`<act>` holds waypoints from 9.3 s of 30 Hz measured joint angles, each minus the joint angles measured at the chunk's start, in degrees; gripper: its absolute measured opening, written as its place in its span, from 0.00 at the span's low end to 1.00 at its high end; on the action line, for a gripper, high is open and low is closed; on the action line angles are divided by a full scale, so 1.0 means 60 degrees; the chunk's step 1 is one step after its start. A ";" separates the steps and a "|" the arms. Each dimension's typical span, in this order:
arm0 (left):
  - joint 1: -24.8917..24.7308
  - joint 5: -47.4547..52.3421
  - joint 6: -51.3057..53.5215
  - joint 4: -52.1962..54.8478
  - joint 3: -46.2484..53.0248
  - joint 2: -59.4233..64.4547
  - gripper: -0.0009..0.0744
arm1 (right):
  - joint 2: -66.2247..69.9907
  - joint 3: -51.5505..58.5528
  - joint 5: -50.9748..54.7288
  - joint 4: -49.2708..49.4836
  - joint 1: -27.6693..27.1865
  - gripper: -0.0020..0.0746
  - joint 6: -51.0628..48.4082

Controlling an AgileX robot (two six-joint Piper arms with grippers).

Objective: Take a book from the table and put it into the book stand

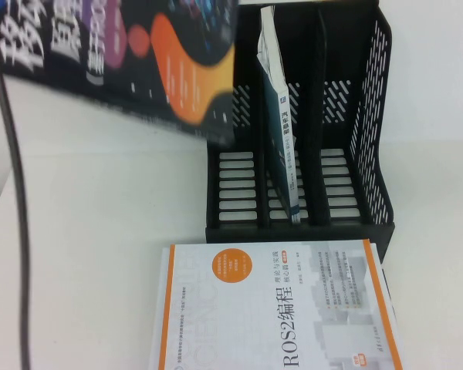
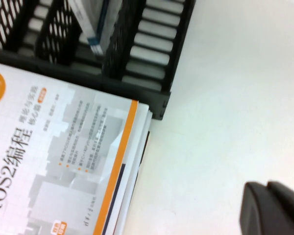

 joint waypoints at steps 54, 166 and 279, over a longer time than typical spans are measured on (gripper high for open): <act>-0.1868 0.0121 -0.1830 0.2821 -0.2469 0.4964 0.16 | -0.0574 0.0935 0.0175 0.0280 0.0000 0.02 0.0965; -0.3054 -1.1969 -0.3127 0.4829 1.0636 -0.4940 0.01 | -0.7427 0.7324 -0.2533 -0.3001 0.0000 0.02 0.3299; -0.0946 -0.8324 -0.2882 0.8005 1.7853 -1.3560 0.01 | -0.7427 0.7324 -0.2533 -0.3065 0.0000 0.02 0.3299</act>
